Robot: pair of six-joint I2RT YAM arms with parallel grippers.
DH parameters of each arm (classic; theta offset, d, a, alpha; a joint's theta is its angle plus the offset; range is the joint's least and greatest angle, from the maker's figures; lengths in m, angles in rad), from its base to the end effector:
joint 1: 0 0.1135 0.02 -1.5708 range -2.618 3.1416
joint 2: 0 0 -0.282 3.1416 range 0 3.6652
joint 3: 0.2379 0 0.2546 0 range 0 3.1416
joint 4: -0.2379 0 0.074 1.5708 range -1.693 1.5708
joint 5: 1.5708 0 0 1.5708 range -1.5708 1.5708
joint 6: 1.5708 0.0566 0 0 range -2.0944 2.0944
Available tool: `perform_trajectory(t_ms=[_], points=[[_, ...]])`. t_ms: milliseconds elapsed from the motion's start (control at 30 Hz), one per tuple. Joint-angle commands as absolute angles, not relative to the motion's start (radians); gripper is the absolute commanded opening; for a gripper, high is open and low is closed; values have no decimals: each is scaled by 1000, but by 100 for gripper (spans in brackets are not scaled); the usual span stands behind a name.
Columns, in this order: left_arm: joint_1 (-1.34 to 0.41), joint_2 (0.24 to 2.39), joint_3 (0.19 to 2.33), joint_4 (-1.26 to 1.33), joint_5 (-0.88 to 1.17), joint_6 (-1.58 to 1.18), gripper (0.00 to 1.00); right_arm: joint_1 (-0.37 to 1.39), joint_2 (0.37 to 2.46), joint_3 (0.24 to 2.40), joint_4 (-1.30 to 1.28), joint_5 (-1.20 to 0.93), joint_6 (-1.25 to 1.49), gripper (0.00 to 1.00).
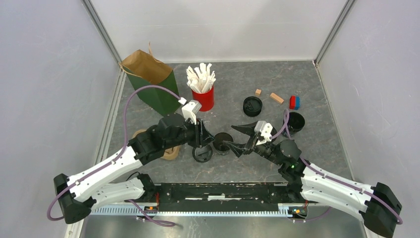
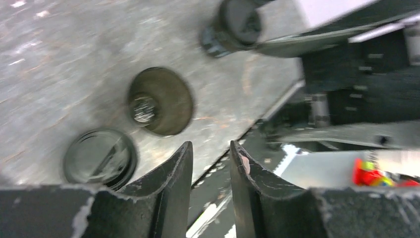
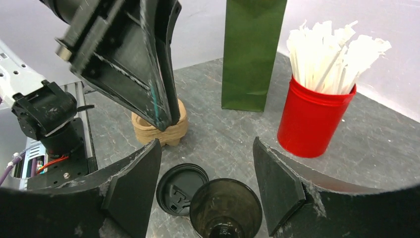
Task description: Pack the takeout coffee
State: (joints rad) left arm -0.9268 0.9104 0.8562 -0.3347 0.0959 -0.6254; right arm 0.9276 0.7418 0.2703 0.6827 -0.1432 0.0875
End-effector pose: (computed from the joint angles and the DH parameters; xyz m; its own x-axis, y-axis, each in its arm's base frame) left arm 0.1265 -0.1775 0.3333 -0.6817 -0.0625 -0.7289 0.5552 0.6046 -0.5711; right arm 0.1056 0.1544 0.2723 0.0487 0.2092 -0.9767 -0.8833 0.4655 0.0557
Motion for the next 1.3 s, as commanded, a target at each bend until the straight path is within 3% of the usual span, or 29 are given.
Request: perform_trajectory(t_ms=[0, 567, 1133, 1267], points=[[-924, 968, 928, -620, -174, -542, 41, 931, 704, 333, 565, -89, 105, 74], [-860, 1241, 733, -599, -246, -645, 42, 931, 576, 396, 411, -26, 86, 75], [-810, 1324, 651, -441, -177, -638, 39, 930, 582, 407, 368, -15, 69, 77], [-808, 1334, 645, -427, -169, -633, 30, 931, 586, 407, 360, -14, 72, 79]])
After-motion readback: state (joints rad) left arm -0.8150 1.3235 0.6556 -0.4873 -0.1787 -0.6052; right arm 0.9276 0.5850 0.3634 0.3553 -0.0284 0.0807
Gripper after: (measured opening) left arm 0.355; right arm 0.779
